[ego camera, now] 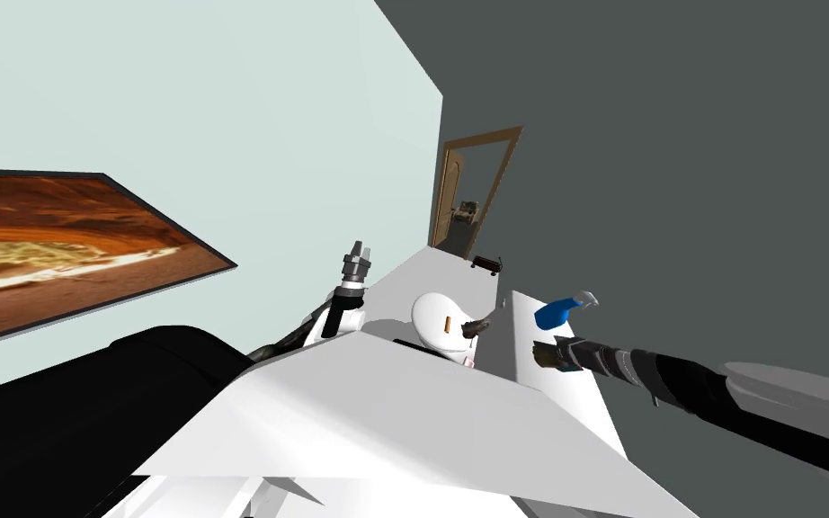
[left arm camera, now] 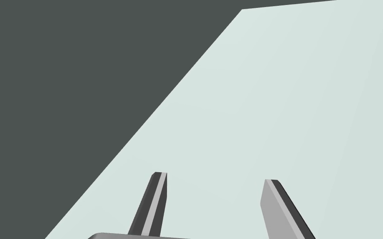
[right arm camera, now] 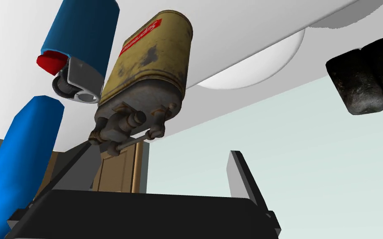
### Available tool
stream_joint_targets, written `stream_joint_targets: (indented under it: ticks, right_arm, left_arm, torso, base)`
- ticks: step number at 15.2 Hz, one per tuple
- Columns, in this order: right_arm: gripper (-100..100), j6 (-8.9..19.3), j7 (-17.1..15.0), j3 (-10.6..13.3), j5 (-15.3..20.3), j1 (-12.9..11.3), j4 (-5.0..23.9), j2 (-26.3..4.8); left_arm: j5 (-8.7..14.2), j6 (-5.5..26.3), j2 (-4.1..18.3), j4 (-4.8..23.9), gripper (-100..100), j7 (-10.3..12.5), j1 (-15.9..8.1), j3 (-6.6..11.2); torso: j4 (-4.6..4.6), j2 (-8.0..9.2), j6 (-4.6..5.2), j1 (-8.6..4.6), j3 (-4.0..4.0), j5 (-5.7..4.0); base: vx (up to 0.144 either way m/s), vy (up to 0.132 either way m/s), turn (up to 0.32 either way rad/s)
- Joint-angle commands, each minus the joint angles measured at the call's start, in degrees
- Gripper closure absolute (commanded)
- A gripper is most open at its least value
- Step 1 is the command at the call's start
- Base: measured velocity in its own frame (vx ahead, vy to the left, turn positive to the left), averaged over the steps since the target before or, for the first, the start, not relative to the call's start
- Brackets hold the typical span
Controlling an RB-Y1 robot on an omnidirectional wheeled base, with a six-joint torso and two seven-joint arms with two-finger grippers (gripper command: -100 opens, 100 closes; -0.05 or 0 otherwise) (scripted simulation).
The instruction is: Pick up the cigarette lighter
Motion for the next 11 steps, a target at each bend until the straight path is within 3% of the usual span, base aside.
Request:
stream_joint_targets:
  ticks: [1, 4, 5, 6, 8, 9, 11]
  right_arm:
    - [-100, 0.1, 0.5, 0.2, -0.4, 0.9, 0.4, -2.5]
    - [-100, 0.0, 0.3, 1.1, -0.1, 1.5, 1.0, -5.3]
    - [-100, 0.2, 0.8, 1.0, -0.6, 1.1, 0.7, -4.4]
    - [-100, -2.7, 0.2, 0.5, 2.2, -0.6, 3.6, -1.8]
    - [-100, -3.4, 0.2, 0.5, 2.5, -0.6, 5.7, -1.6]
    - [-100, -5.8, -0.3, -0.2, 5.6, -2.3, 7.4, 1.3]
    - [-100, -7.0, -0.3, -0.2, 5.6, -2.3, 9.6, 1.4]
  left_arm:
    - [0.0, 0.0, 0.0, 0.0, 0, 0.0, 0.0, 0.00]
    - [0.0, 0.0, 0.0, 0.0, 0, 0.0, 0.0, 0.00]
    - [0.0, 0.0, 0.0, 0.0, 0, 0.0, 0.0, 0.00]
    - [0.0, 0.0, 0.0, 0.0, 0, 0.0, 0.0, 0.00]
    - [0.0, 0.0, 0.0, 0.0, 0, 0.0, 0.0, -0.01]
    - [0.0, 0.0, 0.0, 0.0, 0, 0.0, 0.0, -0.01]
    - [0.0, 0.0, 0.0, 0.0, 0, 0.0, 0.0, -0.01]
  torso:
    - [0.00, 0.00, 0.00, 0.00, 0.00, 0.00]
    - [0.02, 0.10, 0.01, -0.05, 0.06, -0.01]
    - [0.04, 0.16, 0.01, -0.02, 0.09, -0.01]
    - [0.04, 0.15, 0.02, 0.00, 0.09, -0.01]
    - [0.03, 0.13, -0.01, 0.21, 0.07, 0.02]
    - [0.03, 0.10, 0.01, 0.23, 0.06, 0.04]
    - [0.02, 0.09, -0.02, 0.34, 0.05, 0.06]
  base:
    - [-0.017, -0.020, 0.005]
    - [-0.045, -0.022, -0.006]
    - [-0.039, -0.006, 0.002]
    - [-0.032, 0.037, 0.134]
    - [-0.025, 0.058, 0.110]
    - [-0.024, 0.067, 0.109]
    - [-0.024, 0.070, 0.102]
